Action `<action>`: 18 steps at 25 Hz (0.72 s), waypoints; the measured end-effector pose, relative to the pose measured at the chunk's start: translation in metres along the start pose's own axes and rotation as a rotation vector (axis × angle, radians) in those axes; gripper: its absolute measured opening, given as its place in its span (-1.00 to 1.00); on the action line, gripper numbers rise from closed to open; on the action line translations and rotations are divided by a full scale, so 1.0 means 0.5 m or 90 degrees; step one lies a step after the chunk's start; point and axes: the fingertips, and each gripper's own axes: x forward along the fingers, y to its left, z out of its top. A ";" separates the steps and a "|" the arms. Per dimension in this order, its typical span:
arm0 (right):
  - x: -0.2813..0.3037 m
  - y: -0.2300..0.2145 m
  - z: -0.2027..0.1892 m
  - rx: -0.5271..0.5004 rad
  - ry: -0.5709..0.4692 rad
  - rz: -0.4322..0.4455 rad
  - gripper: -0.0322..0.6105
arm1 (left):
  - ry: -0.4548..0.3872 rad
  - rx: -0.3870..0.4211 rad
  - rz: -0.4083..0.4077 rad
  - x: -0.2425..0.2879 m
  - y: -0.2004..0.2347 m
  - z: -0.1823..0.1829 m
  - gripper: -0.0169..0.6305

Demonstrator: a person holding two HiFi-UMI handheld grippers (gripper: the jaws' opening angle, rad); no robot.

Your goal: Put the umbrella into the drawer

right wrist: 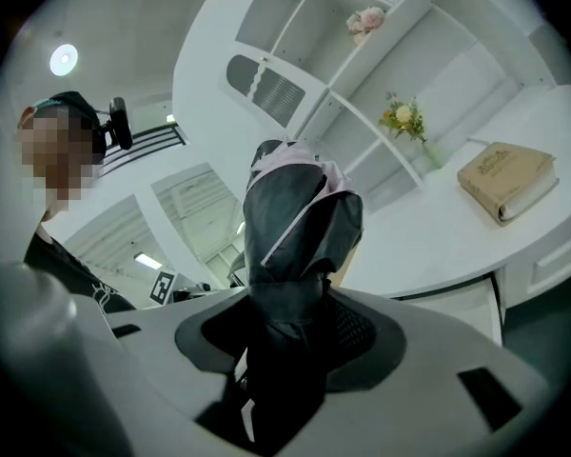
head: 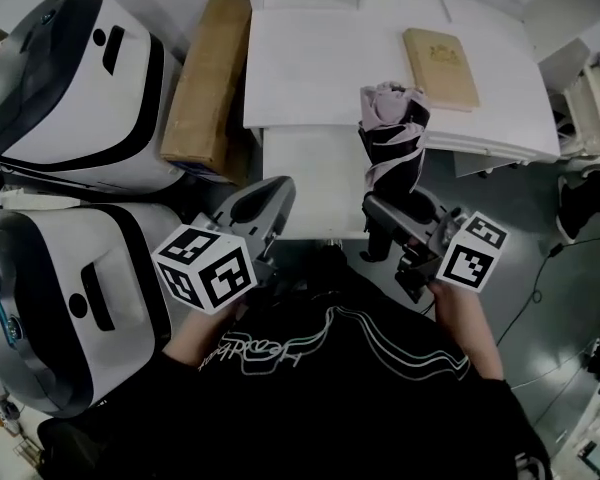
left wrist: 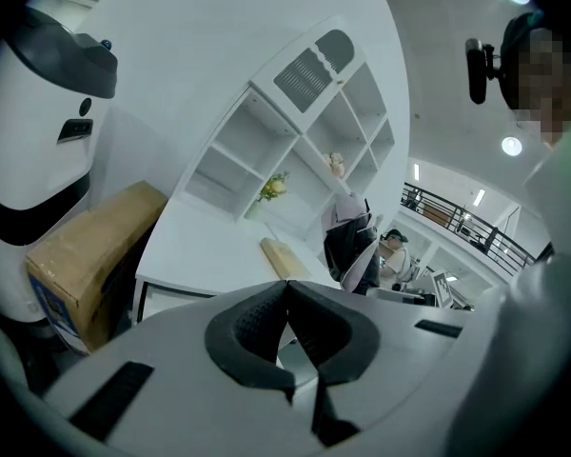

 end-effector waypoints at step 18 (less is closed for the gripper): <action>0.154 -0.180 -0.084 -0.189 0.304 0.046 -0.22 | 0.023 -0.108 0.144 0.076 0.193 -0.045 -0.89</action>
